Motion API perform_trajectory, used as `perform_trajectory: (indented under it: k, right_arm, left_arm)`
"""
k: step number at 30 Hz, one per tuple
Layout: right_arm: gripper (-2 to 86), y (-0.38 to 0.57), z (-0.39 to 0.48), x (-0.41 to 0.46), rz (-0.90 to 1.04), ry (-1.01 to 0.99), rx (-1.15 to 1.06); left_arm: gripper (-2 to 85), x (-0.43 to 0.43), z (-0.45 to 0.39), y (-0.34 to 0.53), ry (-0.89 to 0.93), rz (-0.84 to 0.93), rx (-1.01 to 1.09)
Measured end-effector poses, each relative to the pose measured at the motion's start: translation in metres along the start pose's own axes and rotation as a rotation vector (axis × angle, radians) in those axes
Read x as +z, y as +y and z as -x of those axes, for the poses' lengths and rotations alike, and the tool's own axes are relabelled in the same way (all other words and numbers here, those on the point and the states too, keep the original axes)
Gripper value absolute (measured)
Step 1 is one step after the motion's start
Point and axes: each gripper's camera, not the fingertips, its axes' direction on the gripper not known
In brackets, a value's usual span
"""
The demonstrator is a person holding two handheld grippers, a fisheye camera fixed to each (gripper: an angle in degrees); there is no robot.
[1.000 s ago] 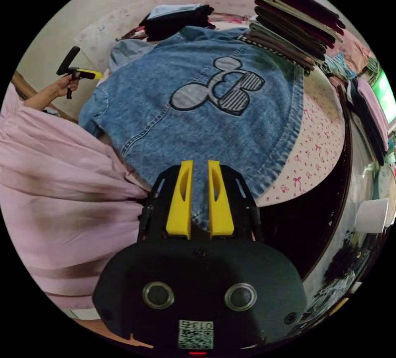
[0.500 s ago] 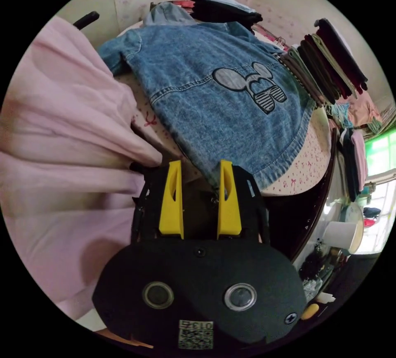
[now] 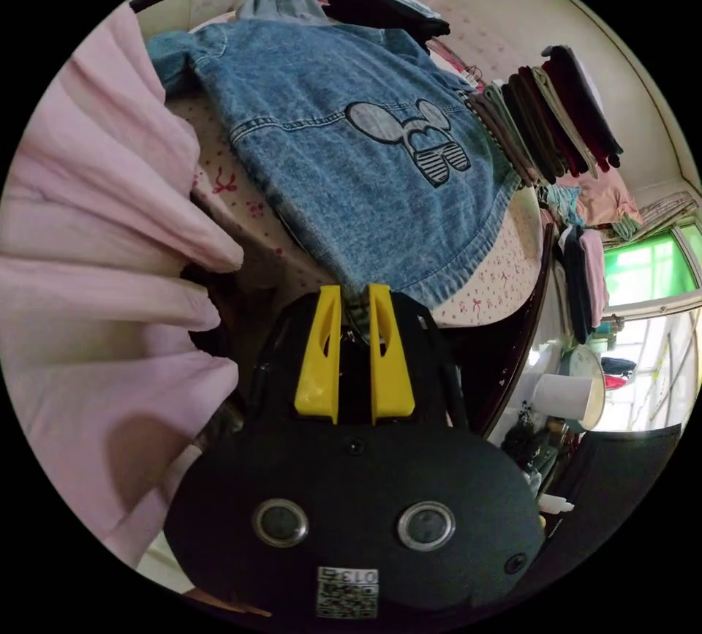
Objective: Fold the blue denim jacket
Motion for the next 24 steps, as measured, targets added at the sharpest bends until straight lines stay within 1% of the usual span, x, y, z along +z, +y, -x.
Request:
perform_trajectory:
  k: [4,5,6,8,10,11,12,14,16,18,20,24]
  right_arm:
    - [6.4,-0.002,-0.009,-0.015,-0.035,0.004,0.042]
    - [6.3,-0.002,-0.015,-0.021,-0.058,0.001,0.062]
    - [6.2,-0.003,-0.022,-0.027,-0.086,-0.007,0.084]
    - [6.1,-0.008,-0.034,-0.034,-0.118,-0.008,0.119]
    - [6.0,-0.014,-0.045,-0.037,-0.138,-0.012,0.138]
    - [5.9,-0.02,-0.051,-0.036,-0.138,-0.021,0.141]
    - [5.9,-0.024,-0.056,-0.034,-0.137,-0.026,0.138]
    - [5.9,-0.029,-0.059,-0.031,-0.139,-0.024,0.13]
    - [5.9,-0.032,-0.061,-0.027,-0.139,-0.022,0.122]
    - [5.9,-0.033,-0.062,-0.022,-0.138,-0.028,0.127]
    - [5.8,-0.032,-0.064,-0.018,-0.139,-0.039,0.141]
    - [5.8,-0.035,-0.069,-0.008,-0.125,-0.052,0.142]
  left_arm:
    - [-0.1,-0.04,-0.023,0.0,0.015,0.036,0.071]
    - [-0.1,-0.056,-0.03,0.002,0.016,0.022,0.094]
    - [-0.1,-0.066,-0.033,0.002,0.022,-0.003,0.105]
    - [0.1,-0.108,-0.037,0.001,0.051,-0.159,0.116]
    - [0.6,-0.126,-0.035,-0.004,0.045,-0.208,0.084]
    - [1.3,-0.129,-0.032,-0.006,-0.012,-0.209,0.035]
    - [1.7,-0.128,-0.029,-0.006,-0.044,-0.2,0.005]
    - [7.7,-0.108,-0.019,-0.001,-0.106,-0.115,-0.082]
    - [10.2,-0.087,-0.017,0.006,-0.077,-0.075,-0.124]
    - [11.5,-0.062,-0.026,0.011,-0.061,-0.066,-0.124]
    - [12.3,-0.028,-0.048,0.007,-0.185,-0.027,-0.09]
    - [12.5,-0.001,-0.078,-0.011,-0.412,-0.016,-0.052]
